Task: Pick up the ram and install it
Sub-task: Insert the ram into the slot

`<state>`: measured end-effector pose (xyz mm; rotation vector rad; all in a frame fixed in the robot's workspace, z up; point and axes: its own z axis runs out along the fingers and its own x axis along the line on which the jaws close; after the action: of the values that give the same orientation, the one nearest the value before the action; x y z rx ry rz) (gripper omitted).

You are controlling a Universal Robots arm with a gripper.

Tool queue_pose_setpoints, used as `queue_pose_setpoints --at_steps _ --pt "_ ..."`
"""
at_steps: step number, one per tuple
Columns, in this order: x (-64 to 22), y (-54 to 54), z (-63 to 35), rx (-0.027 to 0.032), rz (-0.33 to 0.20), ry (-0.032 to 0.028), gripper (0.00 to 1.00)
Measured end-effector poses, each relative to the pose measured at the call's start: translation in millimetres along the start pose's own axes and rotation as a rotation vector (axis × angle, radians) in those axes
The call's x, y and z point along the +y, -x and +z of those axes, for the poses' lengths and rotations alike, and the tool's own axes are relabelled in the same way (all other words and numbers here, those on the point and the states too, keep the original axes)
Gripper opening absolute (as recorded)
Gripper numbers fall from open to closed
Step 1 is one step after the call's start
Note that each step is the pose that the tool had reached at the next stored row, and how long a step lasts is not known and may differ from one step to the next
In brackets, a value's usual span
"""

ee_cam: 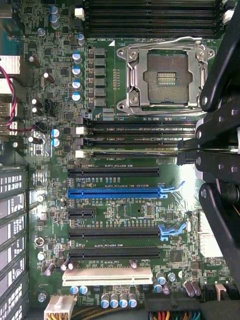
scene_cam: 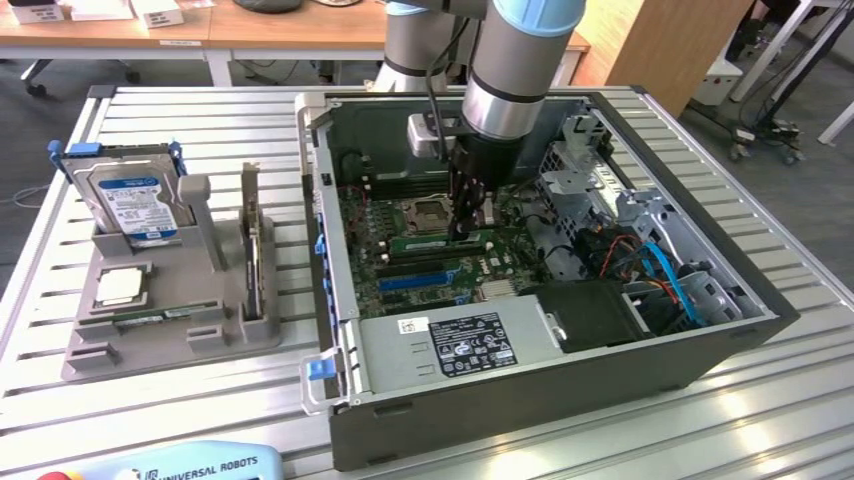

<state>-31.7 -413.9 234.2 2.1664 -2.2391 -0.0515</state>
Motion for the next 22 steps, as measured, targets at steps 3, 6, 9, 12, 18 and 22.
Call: queue_pose_setpoints --at_steps 3,6,9,12,18,22 --pt "0.0 0.0 0.5 0.0000 0.001 0.0000 0.12" --pt "-0.3 0.0 1.2 0.0001 0.001 0.0000 0.12" --pt "-0.7 0.0 1.2 0.0000 0.001 0.0000 0.12" --pt "-1.3 0.0 1.3 0.0000 0.001 0.0000 0.12" --pt "-1.4 0.0 1.8 0.0002 0.001 0.0001 0.12" --pt "-1.5 0.1 2.1 0.0001 0.001 0.0001 0.12"
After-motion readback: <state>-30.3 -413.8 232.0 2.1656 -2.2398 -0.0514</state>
